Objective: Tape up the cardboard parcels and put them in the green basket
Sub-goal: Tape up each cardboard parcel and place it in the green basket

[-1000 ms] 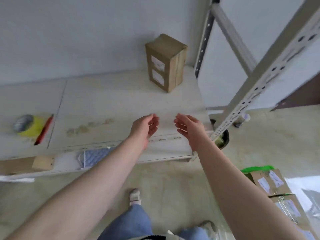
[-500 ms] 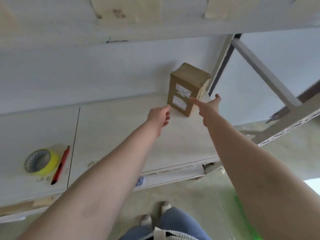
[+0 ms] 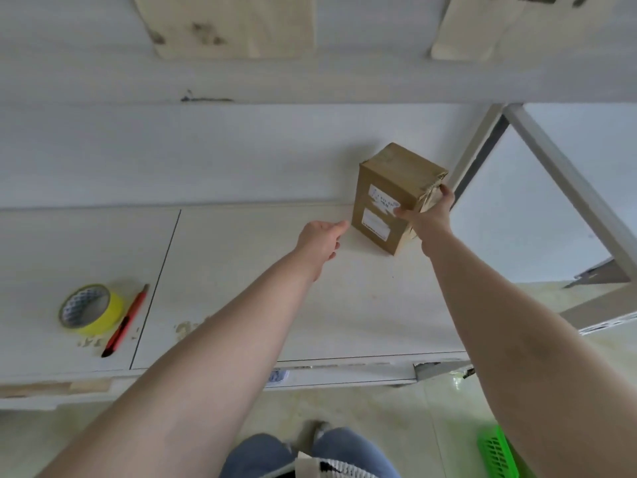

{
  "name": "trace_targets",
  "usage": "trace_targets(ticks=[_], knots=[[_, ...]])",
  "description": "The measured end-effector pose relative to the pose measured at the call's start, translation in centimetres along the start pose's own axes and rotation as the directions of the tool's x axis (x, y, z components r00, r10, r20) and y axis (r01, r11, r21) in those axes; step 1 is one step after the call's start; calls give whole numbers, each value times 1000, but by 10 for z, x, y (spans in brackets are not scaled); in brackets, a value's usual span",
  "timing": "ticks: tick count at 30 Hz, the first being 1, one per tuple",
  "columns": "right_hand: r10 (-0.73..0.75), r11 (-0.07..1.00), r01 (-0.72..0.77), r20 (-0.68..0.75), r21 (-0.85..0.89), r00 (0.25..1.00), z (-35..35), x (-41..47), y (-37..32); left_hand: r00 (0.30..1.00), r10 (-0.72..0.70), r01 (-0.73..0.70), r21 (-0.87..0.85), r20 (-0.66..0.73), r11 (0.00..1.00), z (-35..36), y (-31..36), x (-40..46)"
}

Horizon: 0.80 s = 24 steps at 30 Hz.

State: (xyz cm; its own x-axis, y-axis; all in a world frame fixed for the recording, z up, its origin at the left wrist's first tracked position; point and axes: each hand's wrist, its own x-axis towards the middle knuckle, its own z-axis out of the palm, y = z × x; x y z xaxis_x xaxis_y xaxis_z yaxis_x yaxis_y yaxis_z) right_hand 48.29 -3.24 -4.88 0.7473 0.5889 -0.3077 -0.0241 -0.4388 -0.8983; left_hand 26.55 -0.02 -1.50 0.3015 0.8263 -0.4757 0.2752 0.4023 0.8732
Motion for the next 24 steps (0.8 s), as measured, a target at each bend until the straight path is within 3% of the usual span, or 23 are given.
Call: trace_targets(ticks=[4, 10, 12, 14, 16, 18, 22, 24], knots=[[-83, 994, 82, 9, 68, 997, -4, 8, -3, 1000, -16, 16, 14, 7, 1000, -1, -3, -8], [-150, 987, 156, 129, -38, 980, -4, -3, -15, 1000, -22, 22, 14, -4, 1000, -8, -2, -14], [-183, 980, 194, 183, -47, 966, 3, -18, -20, 999, -36, 37, 65, -23, 997, -11, -4, -12], [-195, 977, 211, 278, -30, 941, 9, -37, -28, 996, 39, -22, 198, -83, 980, -24, -6, -13], [-165, 986, 151, 436, 68, 885, 13, -55, -34, 972, 200, -153, 320, -120, 935, -42, -8, -17], [-112, 989, 45, 532, 138, 840, 19, -75, -37, 966, 245, -213, 274, -87, 938, -61, -10, -27], [-140, 965, -19, 570, 263, 809, 32, -116, -33, 964, 258, -241, 189, -70, 952, -87, -24, -53], [-122, 939, -80, 539, 336, 833, 39, -136, -24, 971, 218, -212, 67, -100, 975, -105, -33, -63]])
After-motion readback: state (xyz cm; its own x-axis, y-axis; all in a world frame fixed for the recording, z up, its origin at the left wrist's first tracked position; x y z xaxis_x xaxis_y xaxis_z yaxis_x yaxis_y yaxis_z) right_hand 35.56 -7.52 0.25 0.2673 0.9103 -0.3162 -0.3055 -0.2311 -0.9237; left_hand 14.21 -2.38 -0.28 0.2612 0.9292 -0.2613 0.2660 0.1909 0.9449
